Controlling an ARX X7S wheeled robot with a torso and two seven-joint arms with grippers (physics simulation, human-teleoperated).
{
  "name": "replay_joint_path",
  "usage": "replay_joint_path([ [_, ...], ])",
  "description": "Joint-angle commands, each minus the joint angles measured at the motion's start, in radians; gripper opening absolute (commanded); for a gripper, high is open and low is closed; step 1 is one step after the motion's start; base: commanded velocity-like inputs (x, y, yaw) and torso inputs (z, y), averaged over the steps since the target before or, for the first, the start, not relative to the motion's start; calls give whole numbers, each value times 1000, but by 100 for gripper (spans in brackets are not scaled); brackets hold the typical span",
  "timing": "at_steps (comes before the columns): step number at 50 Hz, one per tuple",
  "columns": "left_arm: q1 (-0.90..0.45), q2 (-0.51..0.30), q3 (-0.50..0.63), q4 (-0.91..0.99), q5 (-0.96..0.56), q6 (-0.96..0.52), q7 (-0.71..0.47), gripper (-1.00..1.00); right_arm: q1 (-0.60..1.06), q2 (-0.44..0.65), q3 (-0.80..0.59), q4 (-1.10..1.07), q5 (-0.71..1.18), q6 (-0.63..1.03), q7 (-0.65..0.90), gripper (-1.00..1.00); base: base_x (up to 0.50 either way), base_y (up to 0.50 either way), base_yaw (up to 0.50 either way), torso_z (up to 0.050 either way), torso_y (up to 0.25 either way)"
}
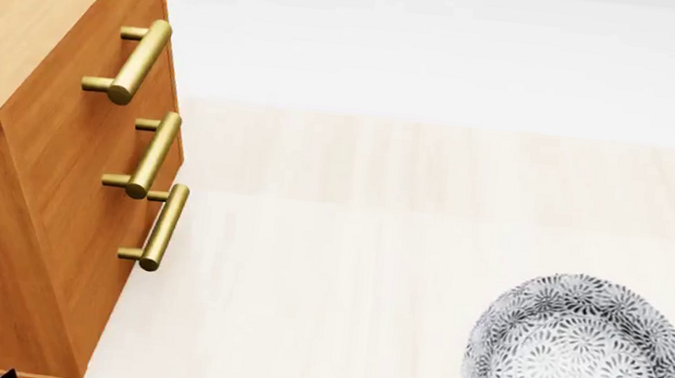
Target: Put the bowl on top of the cabinet.
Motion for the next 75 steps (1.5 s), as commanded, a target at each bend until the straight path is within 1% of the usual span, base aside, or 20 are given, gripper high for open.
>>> replay_joint_path([
  [1, -1, 16, -15, -1, 16, -1, 19, 100, -22, -18, -30, -52, -206, -75, -57, -100, 0, 0, 0, 0, 0],
  [6, 2, 13, -14, 6, 13, -3, 17, 100, 4, 0, -72, -33, -283, -46, -40, -100, 0, 0, 0, 0, 0],
  [10, -1, 16, -9, 0, 14, -1, 18, 100, -4, 6, -71, -51, -286, -45, -32, -100, 0, 0, 0, 0, 0],
  [13, 2, 14, -9, 9, 14, -2, 15, 100, -12, 19, -69, -82, -296, -37, -12, -100, 0, 0, 0, 0, 0],
  [19, 11, 9, -6, 24, 19, 1, 9, 100, 1, 62, -98, -189, -409, 31, 100, -100, 0, 0, 0, 0, 0],
  [22, 18, 5, -9, 34, 18, 4, 6, 100, 9, 71, -123, -221, -459, 53, 124, -100, 0, 0, 0, 0, 0],
  [30, 10, 8, -4, 24, 17, 3, 6, 100, 29, 97, -145, -308, -505, 110, 180, -100, 0, 0, 0, 0, 0],
  [36, 12, 6, 0, 28, 19, 3, 5, 100, 53, 102, -170, -338, -546, 122, 190, -100, 0, 0, 0, 0, 3],
  [38, 13, 4, 1, 31, 18, 3, 5, 100, 66, 97, -190, -338, -590, 105, 181, -100, 0, 0, 0, 0, 0],
  [41, 19, 0, 1, 42, 20, 4, 1, 100, 104, 92, -213, -328, -599, 139, 186, -100, 0, 0, 0, 0, 0],
  [43, 19, -2, -1, 45, 18, 8, 3, 100, 125, 88, -234, -317, -634, 132, 178, -100, 0, 0, 0, 0, 0],
  [46, 5, 1, -4, 25, 5, 10, 13, 100, 150, 84, -241, -301, -620, 152, 174, -100, 0, 0, 0, 0, 0],
  [49, 1, -6, -14, 50, -6, 7, 11, 100, 166, 82, -256, -297, -648, 149, 171, -100, 0, 0, 0, 0, 0],
  [52, -9, -14, -12, 89, -6, -27, -1, 100, 185, 85, -272, -294, -671, 142, 159, -100, 0, 0, 0, 0, 0],
  [59, -72, -26, 23, 209, 20, -172, -37, 100, 220, 79, -295, -245, -699, 98, 115, -100, 0, 0, 0, 0, 0],
  [65, -108, -34, 39, 279, -3, -251, -34, 100, 251, 89, -306, -248, -736, 117, 122, -100, 0, 0, 0, 0, 0],
  [66, -118, -34, 43, 289, -3, -270, -37, 100, 258, 95, -315, -248, -728, 120, 104, -100, 0, 0, 0, 0, 0],
  [75, -163, -36, 63, 349, -19, -360, -41, 100, 286, 93, -354, -213, -807, 92, 89, -100, 0, 0, 0, 0, 1],
])
